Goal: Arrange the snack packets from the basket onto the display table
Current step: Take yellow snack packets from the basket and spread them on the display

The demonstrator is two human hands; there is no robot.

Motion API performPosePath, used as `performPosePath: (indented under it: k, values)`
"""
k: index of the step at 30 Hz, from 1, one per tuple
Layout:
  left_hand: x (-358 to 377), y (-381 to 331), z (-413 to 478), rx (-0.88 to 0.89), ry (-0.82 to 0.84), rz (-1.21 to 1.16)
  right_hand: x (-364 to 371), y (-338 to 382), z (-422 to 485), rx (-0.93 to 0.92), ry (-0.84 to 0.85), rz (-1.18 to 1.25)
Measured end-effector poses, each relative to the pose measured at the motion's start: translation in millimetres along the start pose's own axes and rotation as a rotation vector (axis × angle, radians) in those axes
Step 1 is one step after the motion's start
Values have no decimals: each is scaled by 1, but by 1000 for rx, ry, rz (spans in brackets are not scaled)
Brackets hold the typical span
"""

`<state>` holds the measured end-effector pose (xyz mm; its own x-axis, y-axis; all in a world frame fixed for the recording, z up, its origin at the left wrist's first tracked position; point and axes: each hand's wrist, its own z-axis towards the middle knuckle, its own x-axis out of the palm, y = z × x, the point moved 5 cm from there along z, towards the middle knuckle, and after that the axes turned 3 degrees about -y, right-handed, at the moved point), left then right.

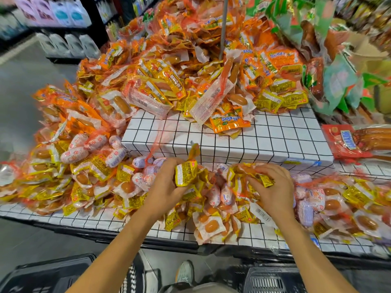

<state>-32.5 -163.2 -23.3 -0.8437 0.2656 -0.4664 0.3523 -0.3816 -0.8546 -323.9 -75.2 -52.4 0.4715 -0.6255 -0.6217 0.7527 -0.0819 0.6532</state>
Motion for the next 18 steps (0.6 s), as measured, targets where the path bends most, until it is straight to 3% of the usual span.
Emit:
performPosePath:
  k: [5, 10, 18]
  values:
    - [11, -12, -3, 88, -5, 111, -7, 4, 0, 92, -47, 110]
    - [10, -19, 0, 77, -71, 74, -15, 7, 1, 148, -58, 167]
    - [29, -27, 3, 85, -20, 33, -27, 20, 4, 198, -84, 297]
